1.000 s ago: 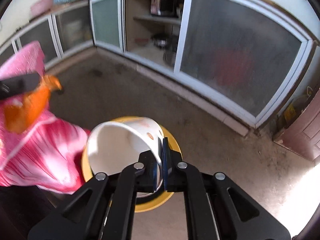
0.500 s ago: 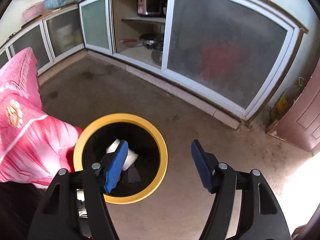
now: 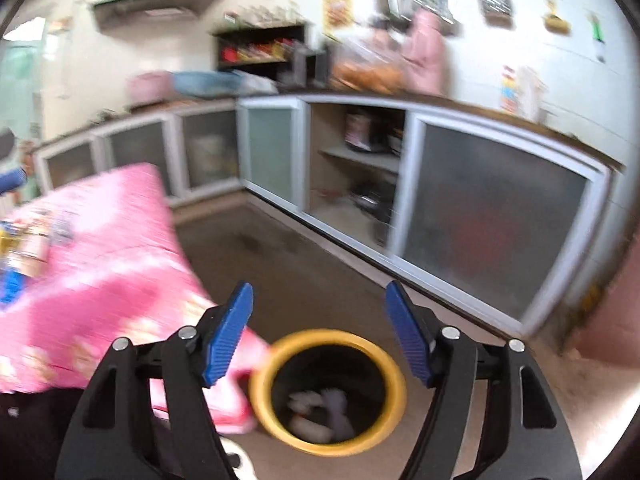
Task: Collect trash
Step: 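Swing both open tools back over the remaining trash on the cover, then grasp the blue glove with the left tool while the right tool grips the yellow box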
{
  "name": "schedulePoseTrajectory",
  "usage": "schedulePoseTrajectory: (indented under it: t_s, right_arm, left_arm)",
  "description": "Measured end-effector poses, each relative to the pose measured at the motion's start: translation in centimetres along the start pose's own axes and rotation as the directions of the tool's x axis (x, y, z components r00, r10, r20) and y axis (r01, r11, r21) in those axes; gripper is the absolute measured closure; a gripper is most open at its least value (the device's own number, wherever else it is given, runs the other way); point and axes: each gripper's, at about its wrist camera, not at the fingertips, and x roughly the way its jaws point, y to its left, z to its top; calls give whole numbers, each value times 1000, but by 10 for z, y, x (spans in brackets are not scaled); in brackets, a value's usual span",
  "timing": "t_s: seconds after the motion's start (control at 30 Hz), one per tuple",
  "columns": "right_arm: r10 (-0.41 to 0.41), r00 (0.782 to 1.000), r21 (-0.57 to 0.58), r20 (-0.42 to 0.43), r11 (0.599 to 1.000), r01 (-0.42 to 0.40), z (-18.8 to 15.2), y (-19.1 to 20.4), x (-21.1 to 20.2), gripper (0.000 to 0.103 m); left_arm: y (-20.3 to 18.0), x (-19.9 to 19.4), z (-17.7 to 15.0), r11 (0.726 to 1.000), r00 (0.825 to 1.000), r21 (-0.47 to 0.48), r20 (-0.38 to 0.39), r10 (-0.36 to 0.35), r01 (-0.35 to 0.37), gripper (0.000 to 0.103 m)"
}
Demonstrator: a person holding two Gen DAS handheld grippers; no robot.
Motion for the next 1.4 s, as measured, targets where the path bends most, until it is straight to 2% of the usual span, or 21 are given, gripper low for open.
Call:
schedulePoseTrajectory:
  t_s: [0.07,0.13,0.17,0.27,0.37,0.4,0.5,0.6,0.7,0.77,0.87,0.97,1.07,1.27,1.4]
  right_arm:
    - [83,996,-13,21,996,-83,10,28,-4,34]
    - [182,983,-30,35,983,-181,18,61,-7,34]
    - [246,968,-48,37,968,-244,22,83,-8,34]
    - [345,938,-109,44,935,-338,25,131,-14,34]
    - [380,923,-224,60,906,-359,24,188,-13,34]
    - [388,920,-275,48,891,-362,22,208,-8,35]
    - [408,913,-354,17,856,-376,17,248,4,35]
    - [416,909,-423,-36,817,-391,11,278,20,35]
    - [410,910,-473,-67,790,-390,6,296,35,35]
    - [410,908,-498,-81,773,-393,3,306,42,35]
    - [412,905,-498,-106,766,-407,4,312,52,35]
    - [427,895,-489,-132,757,-434,6,318,64,35]
    - [442,882,-490,-161,740,-461,7,327,74,40]
    - [460,858,-477,-226,716,-510,5,344,93,44]
    - [464,844,-482,-269,694,-535,1,350,102,47]
  left_arm:
    - [25,-34,-3,996,996,2,30,88,-89,7]
    - [49,-62,-7,987,986,-3,35,161,-161,7]
    - [59,-74,-9,981,980,-6,36,194,-193,7]
    - [99,-113,-23,945,945,-22,30,327,-326,7]
    - [141,-147,-39,889,890,-43,-4,455,-455,7]
    - [155,-157,-46,864,866,-54,-26,500,-501,7]
    - [187,-179,-63,806,810,-83,-69,582,-586,7]
    - [209,-190,-72,777,784,-105,-106,612,-621,7]
    - [228,-191,-75,768,779,-133,-141,611,-626,7]
    - [242,-187,-75,772,786,-155,-167,595,-617,7]
    - [254,-173,-81,759,778,-179,-203,594,-626,7]
    - [269,-163,-85,756,782,-209,-233,578,-621,7]
    - [281,-156,-88,754,786,-230,-255,563,-615,7]
    - [299,-143,-92,745,780,-244,-293,554,-621,7]
    - [311,-136,-95,744,787,-275,-324,525,-609,7]
